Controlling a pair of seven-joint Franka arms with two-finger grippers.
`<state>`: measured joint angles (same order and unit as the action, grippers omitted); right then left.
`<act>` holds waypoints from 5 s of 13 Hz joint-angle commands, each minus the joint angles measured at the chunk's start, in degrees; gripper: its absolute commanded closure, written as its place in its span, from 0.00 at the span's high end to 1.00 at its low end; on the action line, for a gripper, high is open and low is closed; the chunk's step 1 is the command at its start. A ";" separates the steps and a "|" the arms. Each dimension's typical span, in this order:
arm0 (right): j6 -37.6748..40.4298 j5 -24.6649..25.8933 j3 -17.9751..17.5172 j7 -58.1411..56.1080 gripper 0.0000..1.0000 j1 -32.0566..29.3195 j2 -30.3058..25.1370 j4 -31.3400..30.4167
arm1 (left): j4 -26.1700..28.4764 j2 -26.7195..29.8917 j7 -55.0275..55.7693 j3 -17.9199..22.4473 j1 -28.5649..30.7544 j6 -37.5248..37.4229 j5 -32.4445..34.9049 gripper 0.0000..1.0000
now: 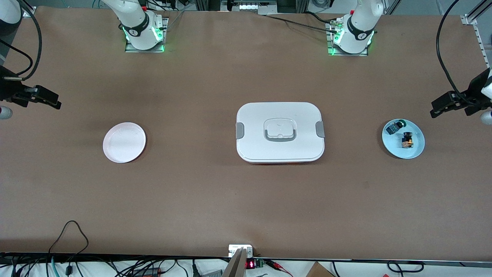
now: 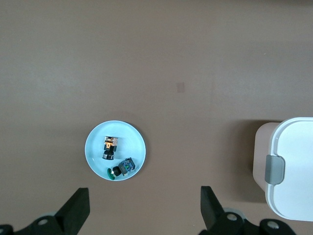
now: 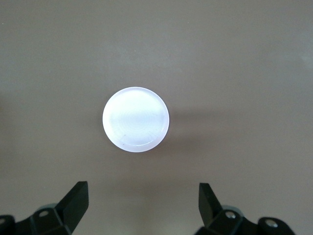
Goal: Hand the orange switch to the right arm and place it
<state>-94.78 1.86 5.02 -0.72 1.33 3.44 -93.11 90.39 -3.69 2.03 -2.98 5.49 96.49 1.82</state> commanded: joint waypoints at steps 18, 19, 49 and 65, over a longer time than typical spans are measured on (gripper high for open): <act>-0.40 -0.36 0.78 -0.33 1.00 -0.98 1.75 0.56 | 9.79 -5.28 -45.06 0.43 8.04 -1.32 2.40 1.00; -0.41 -0.80 0.78 -0.33 1.00 -0.89 1.75 0.56 | 11.89 -5.28 -48.32 0.43 8.57 0.35 2.49 1.00; 0.38 -1.07 0.25 -0.77 1.00 1.22 2.36 2.23 | 26.68 -24.53 -121.56 -2.29 19.38 41.15 -5.16 1.00; 1.08 -1.07 0.25 -0.42 1.00 4.73 4.03 1.96 | 25.36 -26.02 -122.88 -2.38 19.82 41.76 -5.69 0.25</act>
<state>-95.04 1.53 5.18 -0.79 5.17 7.24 -92.00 117.36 -28.52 -118.55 -4.76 24.71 138.52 -2.29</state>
